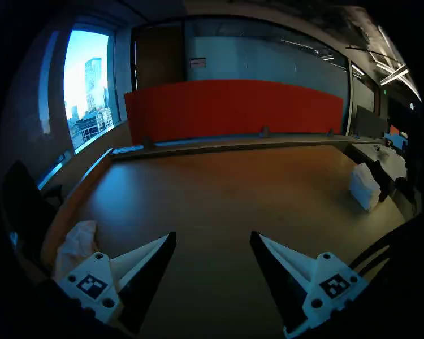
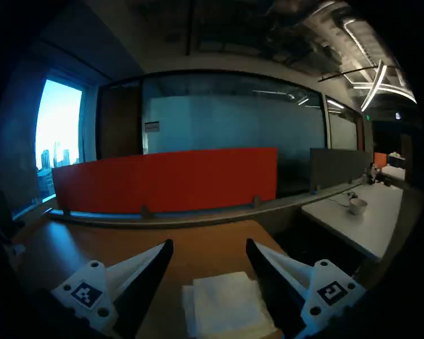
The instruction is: Fold towel
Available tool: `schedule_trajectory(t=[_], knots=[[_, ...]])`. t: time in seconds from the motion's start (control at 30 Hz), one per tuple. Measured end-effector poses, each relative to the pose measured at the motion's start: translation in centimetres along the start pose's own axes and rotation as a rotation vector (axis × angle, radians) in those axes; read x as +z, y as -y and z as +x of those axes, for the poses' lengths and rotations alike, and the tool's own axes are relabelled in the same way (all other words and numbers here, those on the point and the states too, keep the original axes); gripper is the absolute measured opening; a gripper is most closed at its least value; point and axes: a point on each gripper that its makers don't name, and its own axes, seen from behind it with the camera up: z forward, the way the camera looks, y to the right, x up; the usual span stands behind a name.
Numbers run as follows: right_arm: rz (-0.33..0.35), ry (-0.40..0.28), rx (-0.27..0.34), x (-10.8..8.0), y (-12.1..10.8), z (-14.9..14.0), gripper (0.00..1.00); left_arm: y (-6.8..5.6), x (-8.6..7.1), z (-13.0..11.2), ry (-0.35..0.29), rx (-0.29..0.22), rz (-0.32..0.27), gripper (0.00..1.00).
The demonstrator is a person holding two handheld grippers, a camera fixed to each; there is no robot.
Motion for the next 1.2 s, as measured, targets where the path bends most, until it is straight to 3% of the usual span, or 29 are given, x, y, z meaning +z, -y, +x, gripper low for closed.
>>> schedule_trajectory(t=[0.27,0.57,0.9,1.2], knots=[[0.014,-0.009,-0.019,-0.3,1.1,0.5,1.00,0.4,0.5,2.4,-0.069,-0.014,0.006,0.97],[0.047,-0.001,-0.017,-0.8,3.4,0.9,1.00,1.9,1.4,5.5,-0.138,-0.035,0.025,0.97],[0.103,-0.021,-0.032,-1.6,8.2,2.2,0.99,4.0,2.1,9.8,-0.245,-0.054,0.043,0.97],[0.147,-0.049,-0.027,-1.8,12.9,3.7,0.99,5.2,2.2,12.0,-0.300,-0.059,0.041,0.97]])
